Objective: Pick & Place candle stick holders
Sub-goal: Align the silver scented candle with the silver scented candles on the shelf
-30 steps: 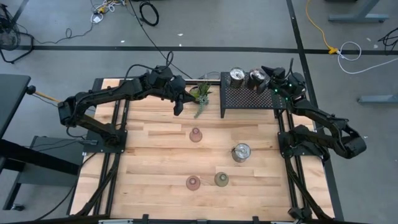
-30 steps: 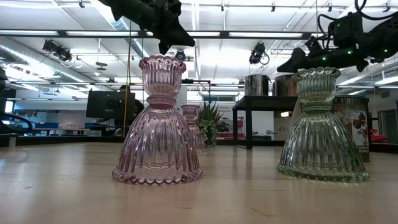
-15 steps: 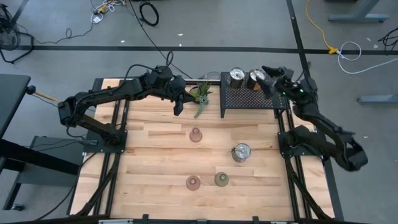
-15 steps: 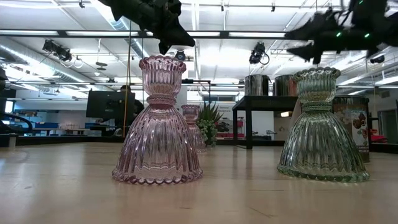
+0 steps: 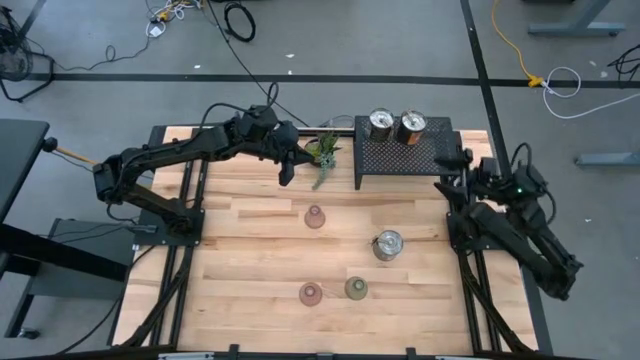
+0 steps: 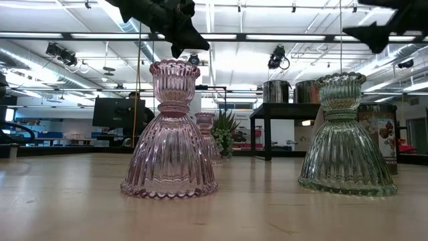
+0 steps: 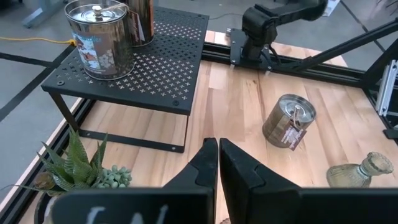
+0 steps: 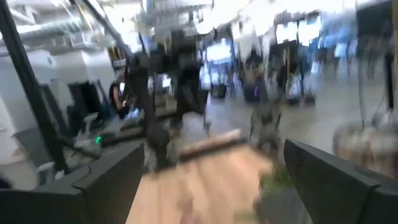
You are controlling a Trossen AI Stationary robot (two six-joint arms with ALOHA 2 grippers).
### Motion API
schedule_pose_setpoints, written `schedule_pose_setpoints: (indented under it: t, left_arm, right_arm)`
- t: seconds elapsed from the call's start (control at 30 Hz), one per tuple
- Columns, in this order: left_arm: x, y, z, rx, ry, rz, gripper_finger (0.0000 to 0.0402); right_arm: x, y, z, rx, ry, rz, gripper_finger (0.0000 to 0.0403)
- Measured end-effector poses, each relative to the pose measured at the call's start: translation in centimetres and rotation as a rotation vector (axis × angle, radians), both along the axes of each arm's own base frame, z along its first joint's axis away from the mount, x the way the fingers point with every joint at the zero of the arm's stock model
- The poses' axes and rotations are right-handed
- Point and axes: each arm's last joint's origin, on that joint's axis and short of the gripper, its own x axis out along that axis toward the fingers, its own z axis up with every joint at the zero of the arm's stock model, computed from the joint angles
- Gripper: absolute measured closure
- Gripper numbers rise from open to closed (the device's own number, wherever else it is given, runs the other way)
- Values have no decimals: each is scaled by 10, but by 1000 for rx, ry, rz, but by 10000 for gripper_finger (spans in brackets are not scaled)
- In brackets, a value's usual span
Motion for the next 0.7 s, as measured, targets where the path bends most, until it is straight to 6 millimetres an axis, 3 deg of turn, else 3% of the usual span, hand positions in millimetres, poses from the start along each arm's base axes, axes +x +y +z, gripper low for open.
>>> schedule_pose_setpoints:
  t: [0.17, 0.6, 0.7]
  left_arm:
    - [-1, 2, 0, 3, -1, 13, 385]
    - [-4, 10, 0, 10, -2, 38, 385]
    - [-4, 10, 0, 5, -2, 41, 385]
  right_arm:
    - [9, -1, -10, 60, 82, 51, 40]
    - [45, 1, -84, 190, 162, 133, 53]
    - [48, 9, -88, 204, 159, 189, 53]
